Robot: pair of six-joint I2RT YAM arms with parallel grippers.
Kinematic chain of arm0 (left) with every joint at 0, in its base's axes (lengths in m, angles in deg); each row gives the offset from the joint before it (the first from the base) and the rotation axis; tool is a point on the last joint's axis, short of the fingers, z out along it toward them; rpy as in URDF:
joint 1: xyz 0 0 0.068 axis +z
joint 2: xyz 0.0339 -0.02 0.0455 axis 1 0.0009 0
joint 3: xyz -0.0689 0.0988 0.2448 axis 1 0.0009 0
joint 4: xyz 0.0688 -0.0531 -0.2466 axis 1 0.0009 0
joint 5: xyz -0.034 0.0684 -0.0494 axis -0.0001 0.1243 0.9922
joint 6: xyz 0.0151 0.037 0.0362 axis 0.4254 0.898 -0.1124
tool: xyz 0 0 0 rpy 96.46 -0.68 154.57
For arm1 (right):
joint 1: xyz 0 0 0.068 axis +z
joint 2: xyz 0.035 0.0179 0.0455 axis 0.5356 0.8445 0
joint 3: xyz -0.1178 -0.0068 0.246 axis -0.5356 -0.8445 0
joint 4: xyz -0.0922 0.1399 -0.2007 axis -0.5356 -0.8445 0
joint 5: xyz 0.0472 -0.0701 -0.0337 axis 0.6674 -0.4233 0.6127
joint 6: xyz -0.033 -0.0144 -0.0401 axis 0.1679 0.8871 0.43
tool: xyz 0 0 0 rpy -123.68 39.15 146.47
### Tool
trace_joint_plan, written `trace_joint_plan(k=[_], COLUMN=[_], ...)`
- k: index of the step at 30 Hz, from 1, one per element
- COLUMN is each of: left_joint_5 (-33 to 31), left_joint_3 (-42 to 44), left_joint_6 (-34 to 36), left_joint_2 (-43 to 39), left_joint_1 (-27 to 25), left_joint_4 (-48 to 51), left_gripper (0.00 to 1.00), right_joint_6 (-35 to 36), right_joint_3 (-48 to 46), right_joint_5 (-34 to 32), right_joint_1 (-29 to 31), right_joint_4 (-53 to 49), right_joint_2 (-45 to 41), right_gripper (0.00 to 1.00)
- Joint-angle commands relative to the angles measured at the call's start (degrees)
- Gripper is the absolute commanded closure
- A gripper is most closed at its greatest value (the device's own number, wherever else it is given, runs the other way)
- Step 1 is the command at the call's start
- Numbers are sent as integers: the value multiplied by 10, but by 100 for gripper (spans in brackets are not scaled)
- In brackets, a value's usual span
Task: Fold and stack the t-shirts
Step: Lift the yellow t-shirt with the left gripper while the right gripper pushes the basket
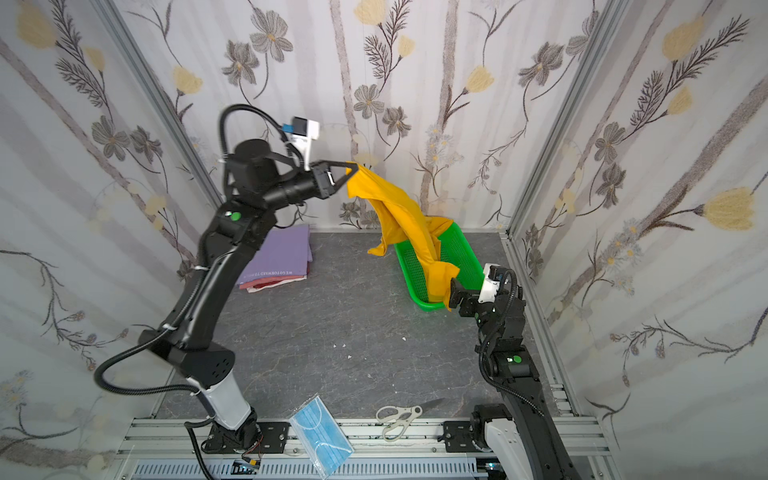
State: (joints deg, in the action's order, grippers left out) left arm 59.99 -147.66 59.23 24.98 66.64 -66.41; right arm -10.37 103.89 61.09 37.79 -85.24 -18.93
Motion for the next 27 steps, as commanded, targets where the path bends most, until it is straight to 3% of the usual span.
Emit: trace_joint_plan(k=[1, 3, 7, 12, 17, 18, 20, 21, 24, 27], left_joint_5=[-60, -53, -41, -24, -17, -40, -178, -202, -122, -73], left_joint_3=[28, 21, 92, 85, 39, 43, 44, 63, 112, 90], left_joint_6=[34, 44, 34, 28, 38, 48, 65, 80, 73, 66], left_joint_2=[-79, -101, -148, -149, -126, -133, -157, -179, -206, -195], left_joint_1=[33, 64, 103, 129, 143, 145, 146, 150, 169, 170], left_joint_4=[1, 51, 38, 53, 99, 111, 166, 159, 105, 140], left_gripper=[100, 100, 100, 100, 100, 100, 100, 100, 100, 100], right_joint_6=[-7, -2, -19, -62, -145, -157, -167, -168, -179, -201], right_joint_3=[1, 17, 66, 142, 227, 253, 314, 345, 411, 464], right_joint_5=[50, 87, 160, 171, 163, 165, 171, 170, 144, 84], right_joint_1=[5, 14, 77, 195, 219, 220, 223, 226, 230, 225], right_joint_4=[-8, -18, -11, 27, 46, 41, 13, -3, -35, -56], right_joint_2=[10, 36, 130, 277, 436, 472, 538, 569, 640, 694], right_gripper=[0, 0, 0, 0, 0, 0, 0, 0, 0, 0])
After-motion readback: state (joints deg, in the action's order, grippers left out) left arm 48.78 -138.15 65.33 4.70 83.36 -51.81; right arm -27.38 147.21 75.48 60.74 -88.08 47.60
